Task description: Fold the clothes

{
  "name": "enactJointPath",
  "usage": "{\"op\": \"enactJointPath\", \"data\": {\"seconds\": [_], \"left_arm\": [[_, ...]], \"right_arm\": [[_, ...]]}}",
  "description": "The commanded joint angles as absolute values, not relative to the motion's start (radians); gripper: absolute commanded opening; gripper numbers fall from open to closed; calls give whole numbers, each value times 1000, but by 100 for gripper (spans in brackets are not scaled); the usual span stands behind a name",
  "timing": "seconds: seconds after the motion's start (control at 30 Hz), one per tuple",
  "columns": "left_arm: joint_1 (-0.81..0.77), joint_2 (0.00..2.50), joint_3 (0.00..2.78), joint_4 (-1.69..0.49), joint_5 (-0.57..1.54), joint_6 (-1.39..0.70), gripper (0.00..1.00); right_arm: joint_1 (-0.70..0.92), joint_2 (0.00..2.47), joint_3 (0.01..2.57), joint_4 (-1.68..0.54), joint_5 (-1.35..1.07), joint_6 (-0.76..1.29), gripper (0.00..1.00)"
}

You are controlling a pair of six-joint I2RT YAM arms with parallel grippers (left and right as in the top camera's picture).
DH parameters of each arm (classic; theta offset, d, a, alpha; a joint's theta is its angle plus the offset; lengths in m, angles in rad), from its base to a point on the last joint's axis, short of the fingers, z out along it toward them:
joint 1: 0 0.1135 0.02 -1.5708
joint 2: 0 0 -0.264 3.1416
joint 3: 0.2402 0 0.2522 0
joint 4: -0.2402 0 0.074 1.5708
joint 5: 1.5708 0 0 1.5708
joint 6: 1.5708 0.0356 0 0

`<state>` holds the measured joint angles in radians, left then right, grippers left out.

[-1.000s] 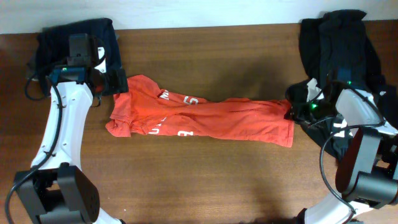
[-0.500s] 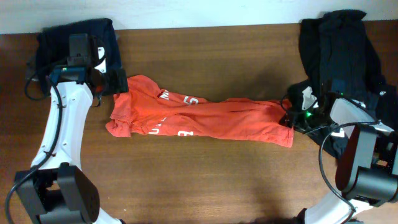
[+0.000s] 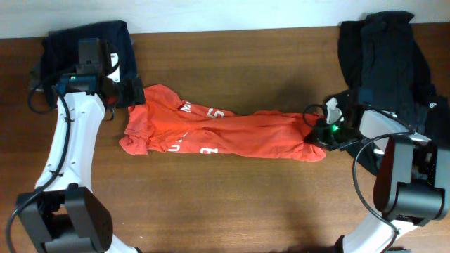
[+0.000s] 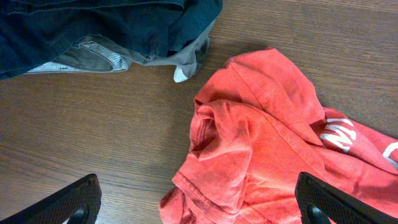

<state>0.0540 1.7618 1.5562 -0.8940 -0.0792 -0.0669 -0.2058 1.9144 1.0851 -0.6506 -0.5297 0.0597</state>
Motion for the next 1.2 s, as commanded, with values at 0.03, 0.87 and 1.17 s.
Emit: {"op": "enactJointPath", "data": {"seconds": [0.03,0.87,1.17], "left_arm": [[55,1781,1571,-897,-76,-47,99],[55,1786,1571,-892,-75,-47,99],[55,1786,1571,-892,-76,-47,99]], "right_arm": [[-276,1936,1091,-686,-509,59,4],[-170,1934,1538,-1153,-513,-104,4],[123,1935,1538,-1095,-459,-28,4]]}}
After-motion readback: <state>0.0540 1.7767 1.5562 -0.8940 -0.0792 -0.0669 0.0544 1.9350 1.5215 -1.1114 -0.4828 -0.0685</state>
